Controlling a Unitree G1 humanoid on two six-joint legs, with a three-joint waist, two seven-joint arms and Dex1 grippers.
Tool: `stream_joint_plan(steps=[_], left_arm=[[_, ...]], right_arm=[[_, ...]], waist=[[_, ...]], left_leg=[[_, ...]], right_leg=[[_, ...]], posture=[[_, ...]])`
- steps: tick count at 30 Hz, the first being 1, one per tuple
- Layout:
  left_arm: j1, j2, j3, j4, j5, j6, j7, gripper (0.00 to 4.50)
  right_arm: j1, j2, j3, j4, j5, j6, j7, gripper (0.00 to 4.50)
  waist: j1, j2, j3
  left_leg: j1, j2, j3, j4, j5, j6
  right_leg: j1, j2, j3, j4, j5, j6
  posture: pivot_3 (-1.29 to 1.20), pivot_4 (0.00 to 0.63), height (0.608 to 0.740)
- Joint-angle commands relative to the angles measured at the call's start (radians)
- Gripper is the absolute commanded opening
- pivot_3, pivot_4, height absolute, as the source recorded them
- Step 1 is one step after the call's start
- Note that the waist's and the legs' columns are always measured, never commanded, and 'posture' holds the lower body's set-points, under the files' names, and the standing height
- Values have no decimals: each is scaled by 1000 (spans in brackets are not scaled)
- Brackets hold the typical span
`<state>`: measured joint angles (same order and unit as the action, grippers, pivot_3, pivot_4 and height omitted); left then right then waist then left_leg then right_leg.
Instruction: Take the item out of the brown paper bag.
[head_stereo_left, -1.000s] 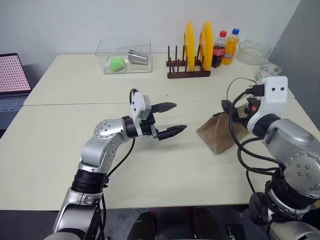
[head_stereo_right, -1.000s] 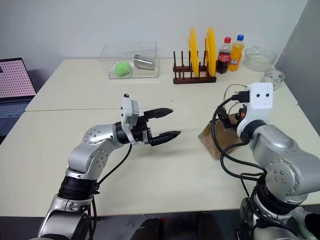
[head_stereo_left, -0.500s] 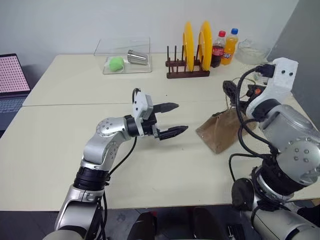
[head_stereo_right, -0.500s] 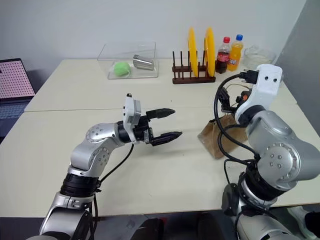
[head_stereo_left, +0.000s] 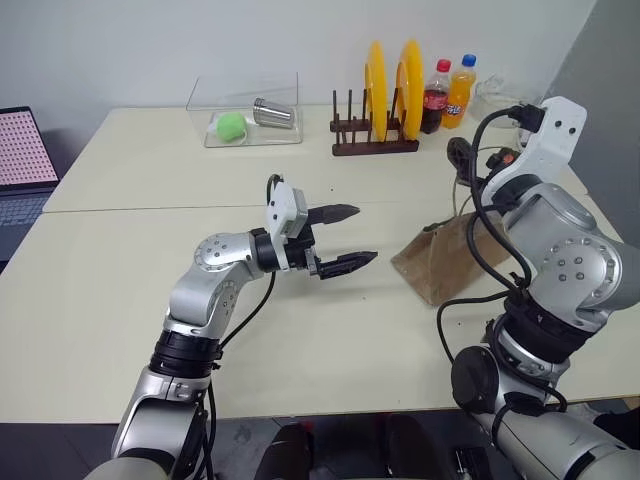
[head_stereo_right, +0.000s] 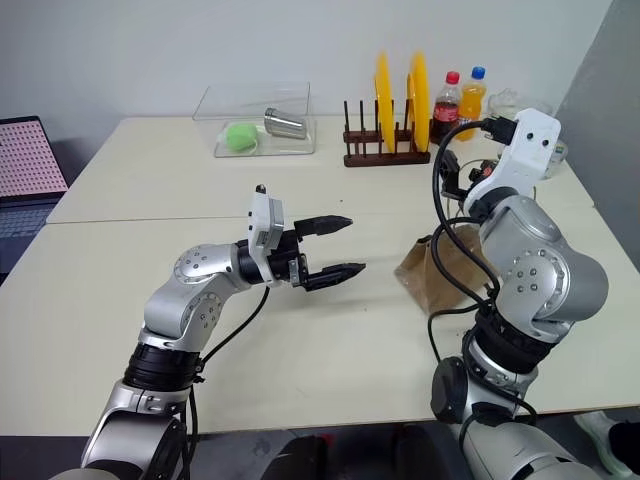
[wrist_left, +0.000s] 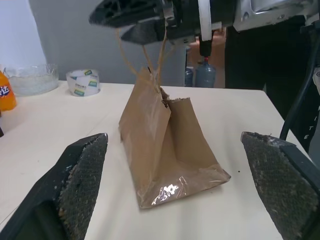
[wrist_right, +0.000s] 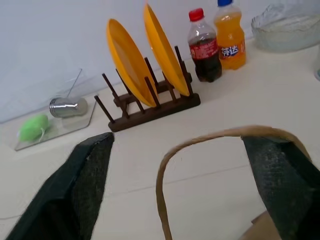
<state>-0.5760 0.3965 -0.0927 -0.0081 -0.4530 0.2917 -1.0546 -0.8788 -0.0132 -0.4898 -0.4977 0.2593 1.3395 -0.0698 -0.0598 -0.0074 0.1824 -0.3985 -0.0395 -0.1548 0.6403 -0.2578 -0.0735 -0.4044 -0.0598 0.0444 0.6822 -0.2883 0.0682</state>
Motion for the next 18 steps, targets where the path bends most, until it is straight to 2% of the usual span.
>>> stream_joint_plan(steps=[1, 6, 9, 18], left_arm=[[-8, 0, 7, -27, 1, -21, 1, 4500], [-8, -1, 6, -28, 0, -19, 0, 4500], [-7, 5, 10, -28, 0, -17, -1, 4500], [4, 43, 32, -40, -8, -1, 3, 4500]], right_arm=[[-40, 12, -28, -13, 36, -24, -3, 2844], [-61, 9, -65, 5, 72, -4, 6, 1056], [-71, -42, -74, 35, 102, 20, 47, 10], [-130, -220, -18, 153, 215, 96, 209, 10]], waist=[[0, 0, 0], [0, 0, 0], [0, 0, 0], [-4, 0, 0]], left_leg=[[0, 0, 0, 0, 0, 0], [0, 0, 0, 0, 0, 0], [0, 0, 0, 0, 0, 0], [0, 0, 1, 0, 0, 0]], right_leg=[[0, 0, 0, 0, 0, 0], [0, 0, 0, 0, 0, 0], [0, 0, 0, 0, 0, 0], [0, 0, 0, 0, 0, 0]], posture=[[0, 150, 740], [0, 150, 740], [0, 150, 740], [0, 150, 740]])
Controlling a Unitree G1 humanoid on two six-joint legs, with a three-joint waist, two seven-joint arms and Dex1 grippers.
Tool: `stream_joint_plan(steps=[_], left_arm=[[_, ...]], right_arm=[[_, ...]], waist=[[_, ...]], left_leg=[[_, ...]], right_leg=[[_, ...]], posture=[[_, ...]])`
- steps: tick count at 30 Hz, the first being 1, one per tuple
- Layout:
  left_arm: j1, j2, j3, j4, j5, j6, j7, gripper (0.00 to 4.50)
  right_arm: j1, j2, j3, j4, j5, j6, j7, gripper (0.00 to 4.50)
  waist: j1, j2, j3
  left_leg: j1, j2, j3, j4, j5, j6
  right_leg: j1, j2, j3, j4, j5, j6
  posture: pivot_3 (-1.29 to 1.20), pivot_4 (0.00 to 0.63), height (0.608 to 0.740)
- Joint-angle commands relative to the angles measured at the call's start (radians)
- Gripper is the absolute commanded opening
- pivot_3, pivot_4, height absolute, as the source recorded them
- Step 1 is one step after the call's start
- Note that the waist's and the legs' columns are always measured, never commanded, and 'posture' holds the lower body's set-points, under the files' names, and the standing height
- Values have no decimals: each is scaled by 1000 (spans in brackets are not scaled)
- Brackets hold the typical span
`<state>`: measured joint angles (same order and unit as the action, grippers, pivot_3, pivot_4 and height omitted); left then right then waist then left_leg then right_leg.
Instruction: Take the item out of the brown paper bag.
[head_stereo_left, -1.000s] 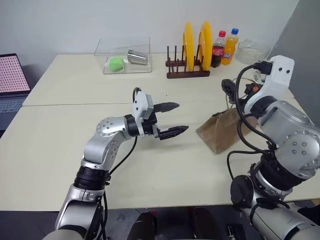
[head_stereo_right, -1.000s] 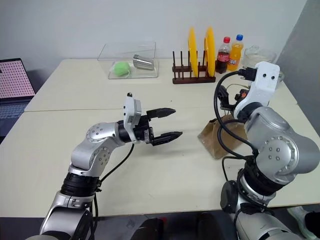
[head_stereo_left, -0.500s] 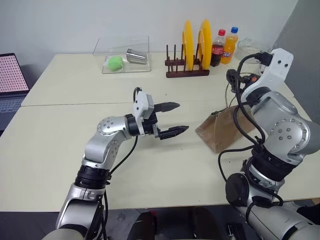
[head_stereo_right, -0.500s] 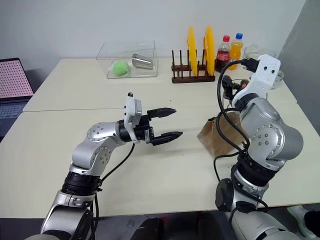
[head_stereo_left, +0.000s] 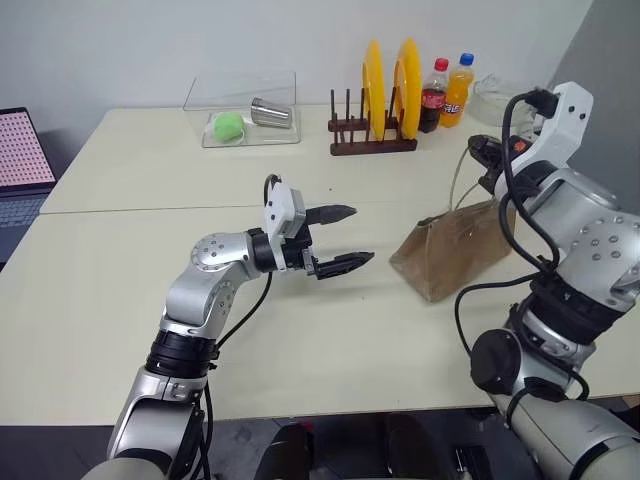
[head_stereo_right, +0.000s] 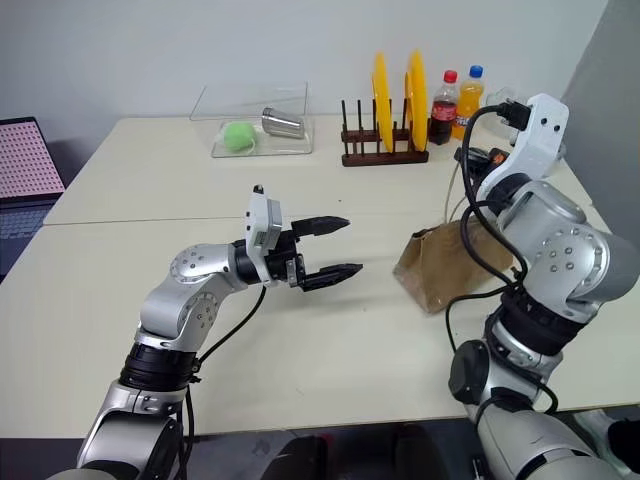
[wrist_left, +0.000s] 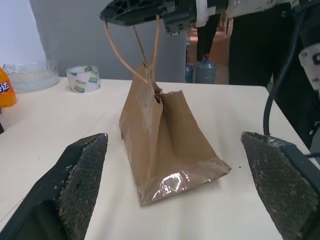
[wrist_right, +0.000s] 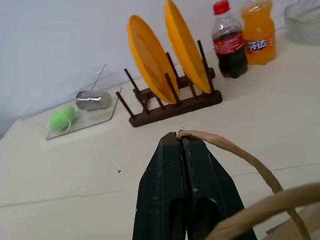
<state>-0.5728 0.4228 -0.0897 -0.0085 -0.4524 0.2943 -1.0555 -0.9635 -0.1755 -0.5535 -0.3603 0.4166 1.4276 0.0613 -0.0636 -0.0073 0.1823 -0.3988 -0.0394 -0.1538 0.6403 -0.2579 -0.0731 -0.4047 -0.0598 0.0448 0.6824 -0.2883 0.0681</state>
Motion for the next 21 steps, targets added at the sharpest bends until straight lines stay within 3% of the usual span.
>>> stream_joint_plan(steps=[1, 11, 16, 21], left_arm=[[4, 22, 32, -44, -12, 1, 5, 4500], [76, 150, 77, -79, -63, 95, -45, 4500], [110, 202, 93, -83, -79, 132, -67, 4500], [148, 215, 104, -120, -91, 157, -71, 4500]], right_arm=[[-53, -87, 66, 36, 78, 12, 115, 10], [-98, -372, 406, 226, 172, -138, 536, 10], [-144, -511, 631, 311, 113, -359, 823, 10], [-246, -545, 752, 461, 23, -537, 1001, 10]], waist=[[0, 0, 0], [-13, 0, 0], [-17, 0, 0], [-19, -1, 1]], left_leg=[[0, 0, 0, 0, 0, 0], [0, 0, 2, 0, 0, 0], [0, 0, 1, 1, 0, 0], [-1, 0, 1, 1, 0, 0]], right_leg=[[0, 0, 0, 0, 0, 0], [0, 0, 1, 0, 0, 0], [0, 0, 0, -1, 0, 0], [0, 0, 0, -1, 0, 0]], posture=[[0, 150, 740], [0, 150, 740], [0, 150, 740], [0, 150, 740]])
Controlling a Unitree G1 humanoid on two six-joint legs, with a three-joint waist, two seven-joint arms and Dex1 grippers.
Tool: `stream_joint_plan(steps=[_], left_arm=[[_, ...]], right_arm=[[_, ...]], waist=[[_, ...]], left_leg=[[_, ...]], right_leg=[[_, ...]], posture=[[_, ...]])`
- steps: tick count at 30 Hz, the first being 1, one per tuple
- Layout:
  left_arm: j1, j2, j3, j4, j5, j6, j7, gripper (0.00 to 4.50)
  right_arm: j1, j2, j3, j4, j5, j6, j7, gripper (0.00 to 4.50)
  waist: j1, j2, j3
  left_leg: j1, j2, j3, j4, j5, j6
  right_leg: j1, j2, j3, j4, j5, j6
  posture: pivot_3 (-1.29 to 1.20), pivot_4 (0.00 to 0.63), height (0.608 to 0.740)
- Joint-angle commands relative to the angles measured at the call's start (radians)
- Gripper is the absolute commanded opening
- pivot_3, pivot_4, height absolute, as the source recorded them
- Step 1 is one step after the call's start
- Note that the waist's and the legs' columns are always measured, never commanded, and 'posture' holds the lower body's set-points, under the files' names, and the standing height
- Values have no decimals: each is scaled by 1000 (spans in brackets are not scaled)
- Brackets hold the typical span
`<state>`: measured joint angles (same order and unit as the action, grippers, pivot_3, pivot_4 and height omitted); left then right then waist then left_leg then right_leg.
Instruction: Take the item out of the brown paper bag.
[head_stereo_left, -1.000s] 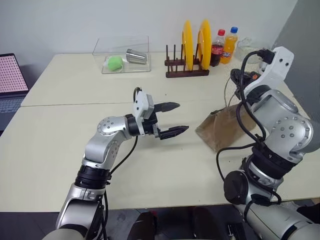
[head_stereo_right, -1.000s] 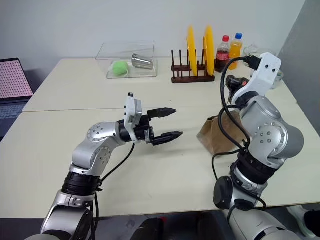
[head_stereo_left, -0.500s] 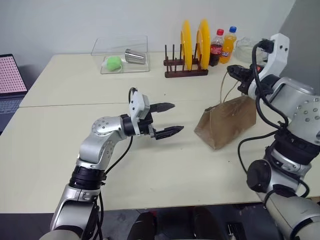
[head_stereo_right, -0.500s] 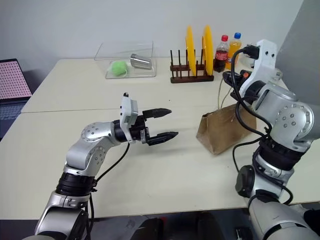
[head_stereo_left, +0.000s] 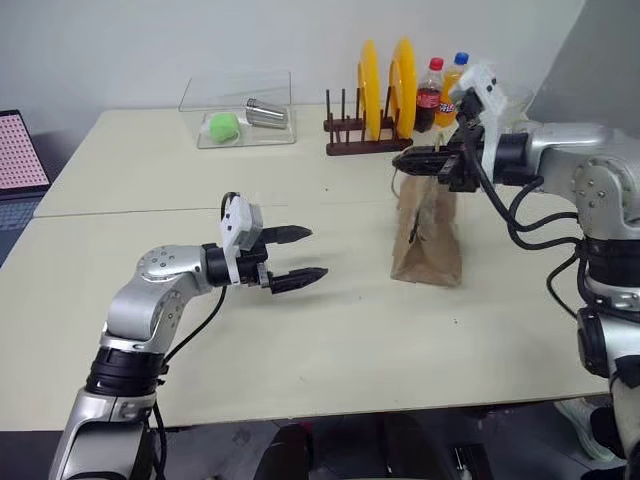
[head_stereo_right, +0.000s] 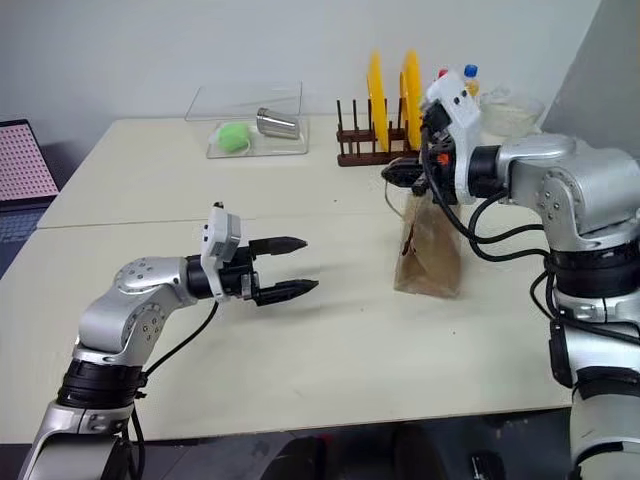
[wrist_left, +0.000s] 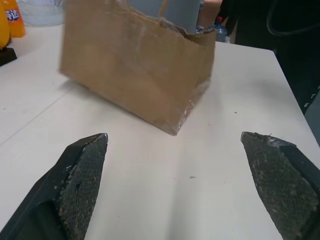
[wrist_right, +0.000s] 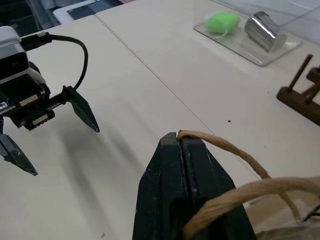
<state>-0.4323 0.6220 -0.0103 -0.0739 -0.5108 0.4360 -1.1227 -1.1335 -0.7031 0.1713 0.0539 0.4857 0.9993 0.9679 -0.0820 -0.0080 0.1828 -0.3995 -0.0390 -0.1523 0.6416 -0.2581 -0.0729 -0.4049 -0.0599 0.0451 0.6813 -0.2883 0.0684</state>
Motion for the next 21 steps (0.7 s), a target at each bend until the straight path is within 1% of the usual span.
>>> stream_joint_plan(steps=[1, 4, 7, 11, 15, 18, 21], left_arm=[[14, 17, 28, -62, -38, 26, -3, 4500], [28, 26, 36, -76, -46, 46, -4, 4500], [46, 42, 39, -94, -55, 65, -11, 4500], [58, 50, 39, -108, -62, 74, -10, 4500], [69, 52, 36, -131, -69, 91, -9, 4500], [76, 55, 39, -139, -75, 107, -10, 4500], [79, 63, 43, -133, -74, 112, -11, 4500]], right_arm=[[-101, -17, 42, 83, -63, -140, 121, 10], [-171, -6, 74, 194, -128, -248, 176, 10], [-234, -11, 145, 291, -255, -462, 245, 10], [-296, 18, 190, 404, -381, -698, 265, 10], [-320, 49, 235, 463, -488, -918, 293, 10], [-321, 74, 240, 484, -522, -995, 318, 10], [-346, 130, 225, 549, -543, -1049, 292, 10]], waist=[[0, 0, 0], [0, 0, 0], [0, 0, 0], [0, 0, 0], [0, 0, 0], [0, 0, 0], [0, 0, 0]], left_leg=[[0, 0, 0, 0, 0, 0], [0, 0, -1, 0, 0, 0], [-1, 0, 0, 0, 0, 0], [-1, 0, 0, 0, 0, 0], [-1, 0, 0, 0, 0, -1], [-1, 0, 0, 0, 2, -3], [0, 0, -1, 0, 2, -4]], right_leg=[[0, 0, 0, 0, 0, 0], [0, 0, 0, 0, 0, 0], [-1, 0, 0, 0, 0, 0], [-1, 0, 0, 0, 0, 0], [-1, 0, 0, 0, 0, 0], [-1, 0, 0, 0, 0, 0], [-1, 0, 0, 0, 0, 0]], posture=[[0, 150, 740], [0, 150, 740], [0, 150, 740], [0, 150, 740], [0, 150, 740], [0, 150, 740], [0, 150, 740]])
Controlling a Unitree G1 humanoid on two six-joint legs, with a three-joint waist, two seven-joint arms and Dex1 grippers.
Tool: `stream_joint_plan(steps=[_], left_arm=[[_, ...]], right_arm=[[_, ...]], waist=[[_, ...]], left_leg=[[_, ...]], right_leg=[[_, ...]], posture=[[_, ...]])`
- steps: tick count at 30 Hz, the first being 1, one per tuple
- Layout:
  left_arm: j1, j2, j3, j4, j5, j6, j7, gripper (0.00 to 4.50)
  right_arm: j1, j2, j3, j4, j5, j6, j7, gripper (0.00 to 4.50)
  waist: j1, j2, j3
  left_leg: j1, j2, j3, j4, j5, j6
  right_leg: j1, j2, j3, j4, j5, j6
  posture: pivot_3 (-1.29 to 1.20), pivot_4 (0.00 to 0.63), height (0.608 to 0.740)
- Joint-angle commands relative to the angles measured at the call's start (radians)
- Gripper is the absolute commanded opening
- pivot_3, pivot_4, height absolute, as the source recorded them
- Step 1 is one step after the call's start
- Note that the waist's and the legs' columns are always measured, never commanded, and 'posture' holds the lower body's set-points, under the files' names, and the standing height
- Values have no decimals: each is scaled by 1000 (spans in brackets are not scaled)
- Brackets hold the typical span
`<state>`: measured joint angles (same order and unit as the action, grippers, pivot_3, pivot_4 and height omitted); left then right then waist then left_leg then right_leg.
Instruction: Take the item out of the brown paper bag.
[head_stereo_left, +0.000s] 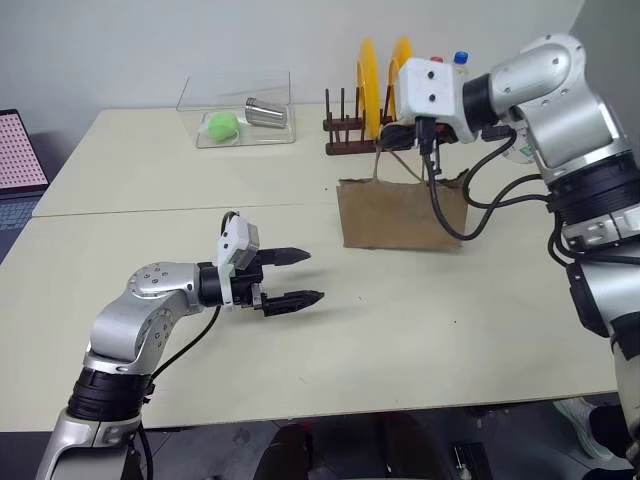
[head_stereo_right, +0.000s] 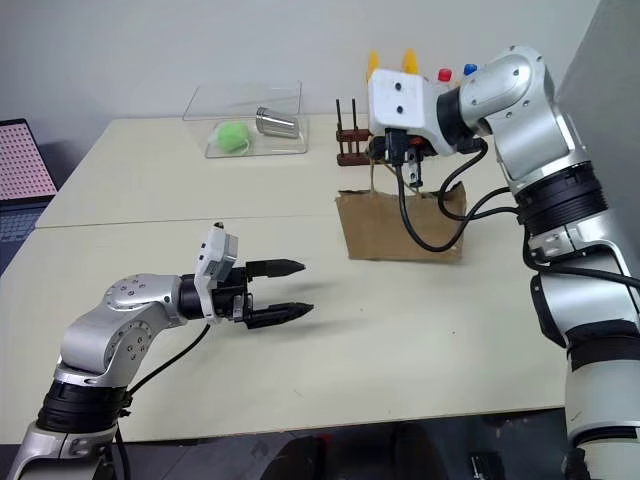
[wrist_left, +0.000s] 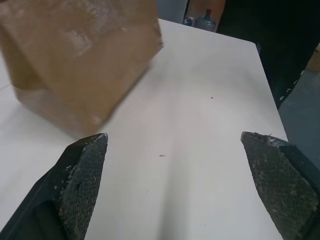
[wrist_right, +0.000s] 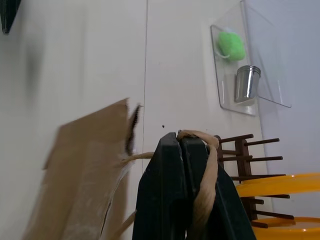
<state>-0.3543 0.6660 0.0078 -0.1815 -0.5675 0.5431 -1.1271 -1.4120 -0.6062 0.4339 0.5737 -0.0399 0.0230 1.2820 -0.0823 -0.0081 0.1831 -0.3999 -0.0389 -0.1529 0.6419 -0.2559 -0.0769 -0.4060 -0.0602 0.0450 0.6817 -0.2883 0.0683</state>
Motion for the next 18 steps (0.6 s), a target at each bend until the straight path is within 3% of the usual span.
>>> stream_joint_plan(steps=[1, 6, 18], left_arm=[[0, 21, 25, -23, -18, 3, -7, 4500], [3, 25, 24, -38, -26, 13, 1, 4500], [35, 24, 86, -43, -40, 15, 57, 4500]], right_arm=[[-77, 48, -41, 54, -27, -97, -34, 10], [-131, 123, -42, 219, -89, -254, -120, 10], [-258, 220, -85, 511, -140, -395, -263, 10]], waist=[[-1, 0, 0], [-1, 0, 0], [-3, 0, 0]], left_leg=[[0, 0, 0, 0, 0, 0], [0, 0, 0, 0, 0, 0], [0, 0, 0, 0, 0, -1]], right_leg=[[0, 0, 0, 0, 0, 0], [0, 0, 0, 0, 0, 0], [-1, 0, 0, 0, 0, 0]], posture=[[0, 150, 740], [0, 150, 740], [0, 150, 740]])
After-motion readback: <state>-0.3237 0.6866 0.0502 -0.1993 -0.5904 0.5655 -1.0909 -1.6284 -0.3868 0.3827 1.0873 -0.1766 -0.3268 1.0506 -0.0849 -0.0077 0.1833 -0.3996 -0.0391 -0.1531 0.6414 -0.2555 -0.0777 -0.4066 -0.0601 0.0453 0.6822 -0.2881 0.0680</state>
